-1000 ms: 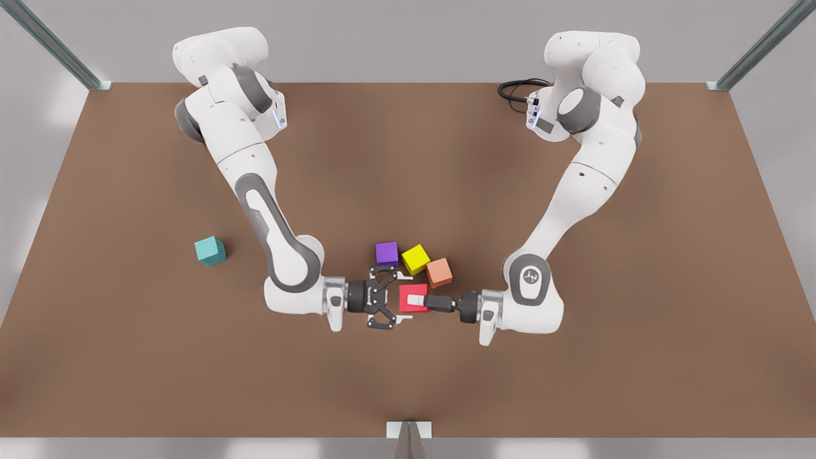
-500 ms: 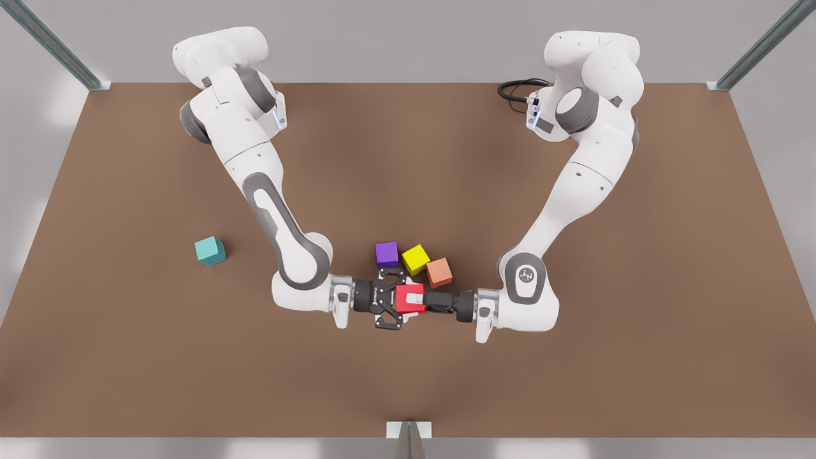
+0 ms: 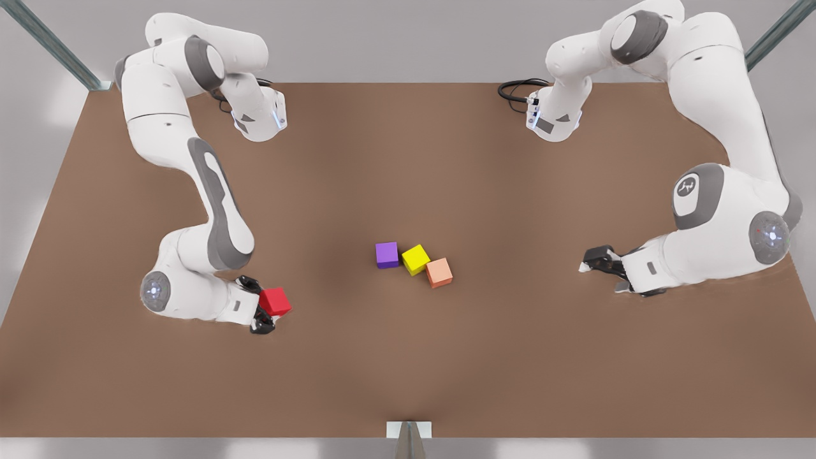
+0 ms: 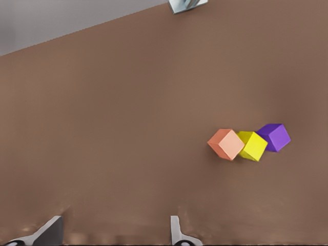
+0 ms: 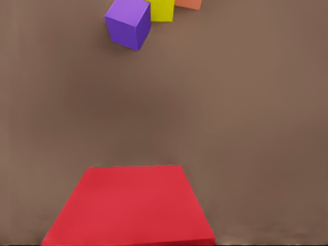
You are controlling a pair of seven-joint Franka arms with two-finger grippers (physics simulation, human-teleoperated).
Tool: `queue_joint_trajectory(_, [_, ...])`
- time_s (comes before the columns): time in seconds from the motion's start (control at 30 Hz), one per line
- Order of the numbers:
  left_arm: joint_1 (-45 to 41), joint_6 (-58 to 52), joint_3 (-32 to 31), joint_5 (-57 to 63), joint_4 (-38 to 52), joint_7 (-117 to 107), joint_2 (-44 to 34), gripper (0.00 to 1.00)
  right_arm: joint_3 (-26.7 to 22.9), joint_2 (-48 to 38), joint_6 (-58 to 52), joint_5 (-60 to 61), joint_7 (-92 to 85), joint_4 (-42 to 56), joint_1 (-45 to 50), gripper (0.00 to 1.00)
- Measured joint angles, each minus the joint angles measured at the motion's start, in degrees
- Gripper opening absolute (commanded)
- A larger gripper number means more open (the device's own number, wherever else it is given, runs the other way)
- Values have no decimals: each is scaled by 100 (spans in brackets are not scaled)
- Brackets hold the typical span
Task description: Pick up red wooden cube and pass to hand red wooden cube and place in blue wooden cube
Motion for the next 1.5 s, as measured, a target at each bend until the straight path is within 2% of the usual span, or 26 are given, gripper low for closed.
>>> queue_joint_trajectory(0.03, [-437,-28,591,133,-412,-82,-447,100,-56,-264,62,-490,204,-468,-8,62])
queue_joint_trajectory(0.1, [-694,-146,1052,273,-629,-232,-749,100,-197,-691,259,-1275,654,-1255,-16,62])
queue_joint_trajectory(0.17, [-805,-290,1119,287,-419,-368,-723,100,-344,-1112,514,-1862,1150,-1997,-49,62])
queue_joint_trajectory(0.27, [-853,-543,1138,428,39,-543,-116,100,-532,-1650,1055,-2378,1934,-3070,-166,62])
queue_joint_trajectory(0.33, [-835,-679,1141,544,113,-645,-6,100,-569,-1961,1456,-2560,2430,-3651,-275,62])
queue_joint_trajectory(0.6, [-759,-969,1146,614,139,-963,20,100,-668,-2801,2607,-2901,4006,-5250,-533,63])
queue_joint_trajectory(0.77, [-753,-1034,1146,574,141,-1101,25,100,-728,-3027,2974,-3359,4679,-5639,-784,63])
queue_joint_trajectory(1.2, [-752,-1087,1146,563,136,-1321,25,100,-762,-2722,3668,-3770,5739,-5830,-1046,64])
queue_joint_trajectory(1.27, [-756,-1091,1146,559,134,-1342,25,100,-762,-2683,3714,-3782,5848,-5844,-1049,69])
queue_joint_trajectory(1.3, [-758,-1093,1146,559,134,-1352,25,100,-763,-2660,3739,-3795,5906,-5850,-1057,94])
queue_joint_trajectory(1.33, [-760,-1094,1146,560,134,-1361,25,100,-765,-2644,3766,-3813,5970,-5854,-1072,100])
queue_joint_trajectory(1.5, [-762,-1098,1146,563,135,-1400,25,100,-763,-2602,3851,-3838,6220,-5853,-1092,100])
